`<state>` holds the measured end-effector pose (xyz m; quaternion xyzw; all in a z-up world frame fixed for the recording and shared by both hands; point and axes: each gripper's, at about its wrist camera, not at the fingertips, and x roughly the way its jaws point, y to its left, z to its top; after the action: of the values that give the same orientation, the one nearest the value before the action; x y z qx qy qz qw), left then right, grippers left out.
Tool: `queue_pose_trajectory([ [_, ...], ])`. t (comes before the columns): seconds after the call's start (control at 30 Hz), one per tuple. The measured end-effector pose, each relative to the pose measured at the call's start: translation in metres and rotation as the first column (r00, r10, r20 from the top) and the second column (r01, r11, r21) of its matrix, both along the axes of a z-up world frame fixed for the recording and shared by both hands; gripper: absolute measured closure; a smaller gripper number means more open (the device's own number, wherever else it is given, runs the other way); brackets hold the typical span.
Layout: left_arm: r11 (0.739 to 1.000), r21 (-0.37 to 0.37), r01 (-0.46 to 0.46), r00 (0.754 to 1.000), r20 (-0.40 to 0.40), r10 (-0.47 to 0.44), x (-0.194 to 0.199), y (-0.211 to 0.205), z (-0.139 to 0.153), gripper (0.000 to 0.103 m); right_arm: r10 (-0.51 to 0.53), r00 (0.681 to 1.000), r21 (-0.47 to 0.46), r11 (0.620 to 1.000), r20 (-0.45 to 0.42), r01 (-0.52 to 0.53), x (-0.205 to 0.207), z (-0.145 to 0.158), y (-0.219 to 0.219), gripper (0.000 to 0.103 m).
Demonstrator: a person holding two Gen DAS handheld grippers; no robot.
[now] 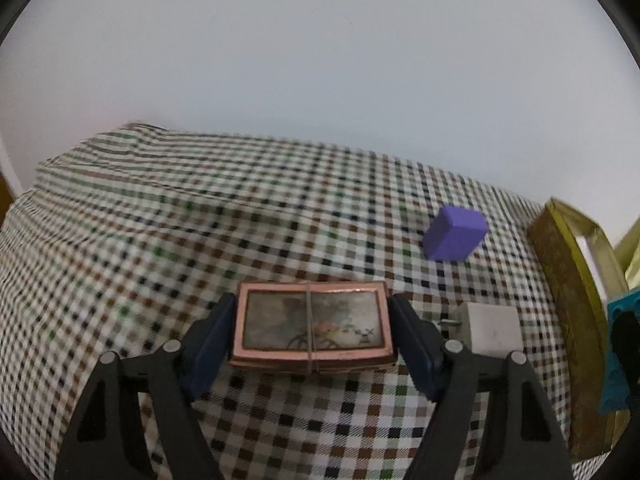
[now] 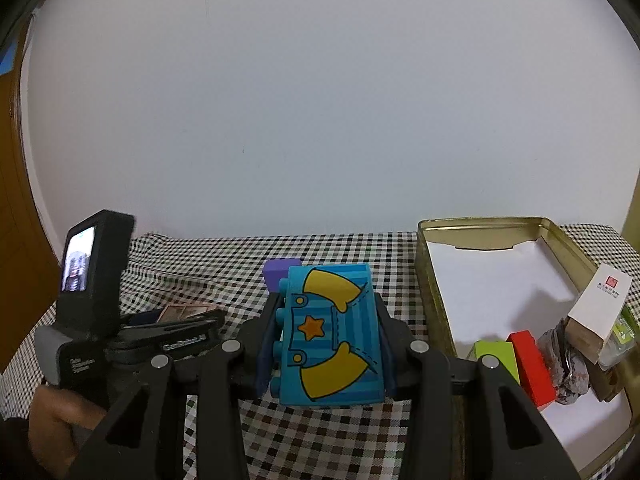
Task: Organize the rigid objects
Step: 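Carry the blue brick and copper picture box over the gold tray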
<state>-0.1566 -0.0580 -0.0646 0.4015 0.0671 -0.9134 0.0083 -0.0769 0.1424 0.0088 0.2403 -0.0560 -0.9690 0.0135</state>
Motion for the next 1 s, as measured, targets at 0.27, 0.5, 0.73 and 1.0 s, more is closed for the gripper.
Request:
queue_pose_trajectory([
  [0.27, 0.993, -0.111, -0.045, 0.984, -0.175, 0.025, 0.033, 0.015, 0.021, 0.027, -0.011, 0.999, 0.012, 1.000, -0.033, 0.011, 0.004, 0.004, 0.001, 0.058],
  [0.5, 0.981, -0.192, -0.035, 0.967, -0.256, -0.016, 0.054, 0.036, 0.031, 0.027, -0.014, 0.998, 0.032, 0.999, -0.055, 0.016, 0.007, 0.006, 0.001, 0.058],
  [0.73, 0.980, -0.193, -0.043, 0.961, -0.275, -0.012, 0.056, 0.033, 0.037, 0.027, -0.008, 0.997, 0.041, 0.999, -0.076, 0.012, 0.011, 0.010, 0.001, 0.058],
  [1.0, 0.980, -0.192, -0.052, 0.958, -0.286, -0.005, 0.060, 0.035, 0.037, 0.027, -0.005, 0.996, 0.056, 0.998, -0.088, 0.010, 0.015, 0.012, 0.003, 0.058],
])
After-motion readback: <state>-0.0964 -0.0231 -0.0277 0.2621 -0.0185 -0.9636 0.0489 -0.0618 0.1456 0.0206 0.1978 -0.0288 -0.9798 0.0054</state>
